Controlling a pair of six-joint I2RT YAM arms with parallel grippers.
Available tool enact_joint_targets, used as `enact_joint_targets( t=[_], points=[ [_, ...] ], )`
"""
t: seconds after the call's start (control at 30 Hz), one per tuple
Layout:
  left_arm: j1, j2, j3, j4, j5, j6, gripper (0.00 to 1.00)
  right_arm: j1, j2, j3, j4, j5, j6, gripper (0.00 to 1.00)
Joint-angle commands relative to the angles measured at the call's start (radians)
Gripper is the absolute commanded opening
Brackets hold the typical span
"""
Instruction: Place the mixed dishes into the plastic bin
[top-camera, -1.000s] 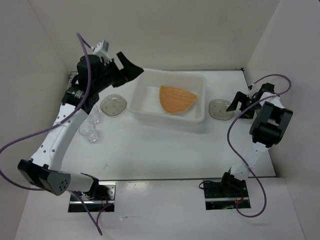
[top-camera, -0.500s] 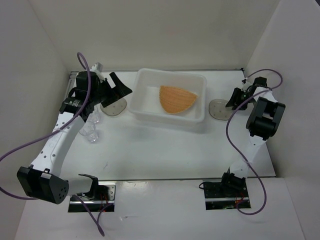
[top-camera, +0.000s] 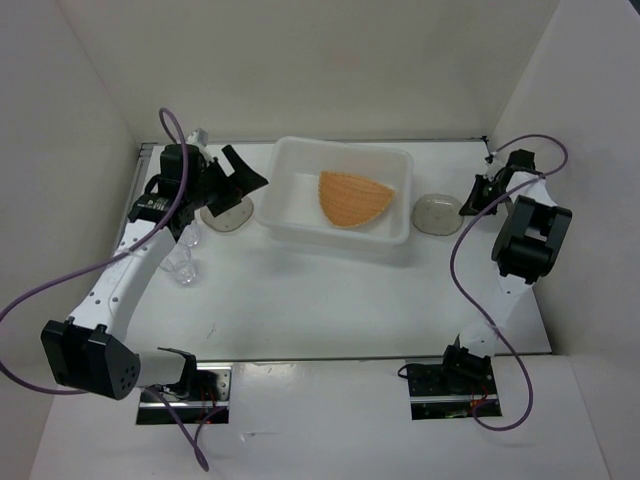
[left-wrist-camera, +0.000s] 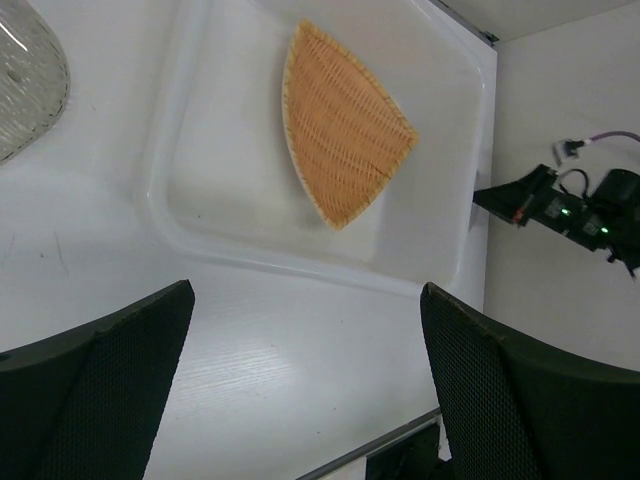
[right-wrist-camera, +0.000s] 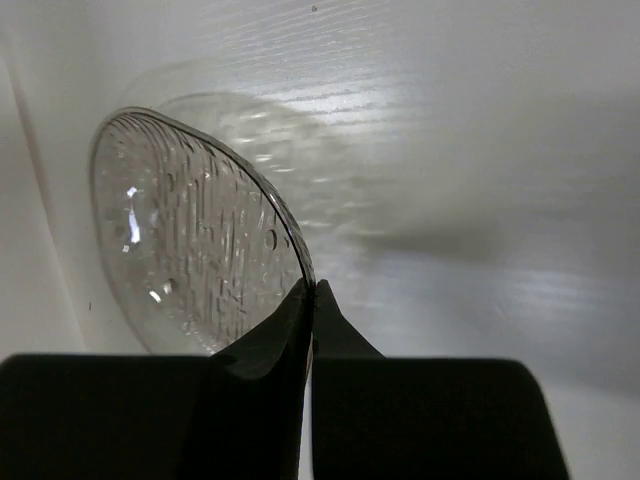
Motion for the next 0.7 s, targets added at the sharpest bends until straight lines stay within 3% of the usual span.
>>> enact_joint_targets(
  t=[0.0,0.2,0.33,0.53,0.67],
  points=[
    [0.006,-0.038,-0.021,0.031,-0.027,-0.024,1.0,-0.019,-0.26,-0.008,-0.007,0.09,-0.055,0.0],
    [0.006,-0.145,-0.079,-0.002,-0.076,-0.033,1.0,-0.028,-0.477,0.07,-0.049,0.024,-0.053,0.0],
    [0.032,-0.184,-0.119,-0.012,-0.076,-0.033,1.0,0.017,-0.5,0.243,-0.069,-0.067,-0.044,0.0],
    [0.062,-0.183,-0.139,-0.022,-0.045,-0.013,1.0,0.249,-0.253,0.495,-0.15,-0.106,-0.017,0.0],
    [0.084,-0.159,-0.078,-0.088,-0.056,0.046,1.0,0.434,-0.175,0.518,-0.133,-0.021,-0.01,0.0]
  ],
)
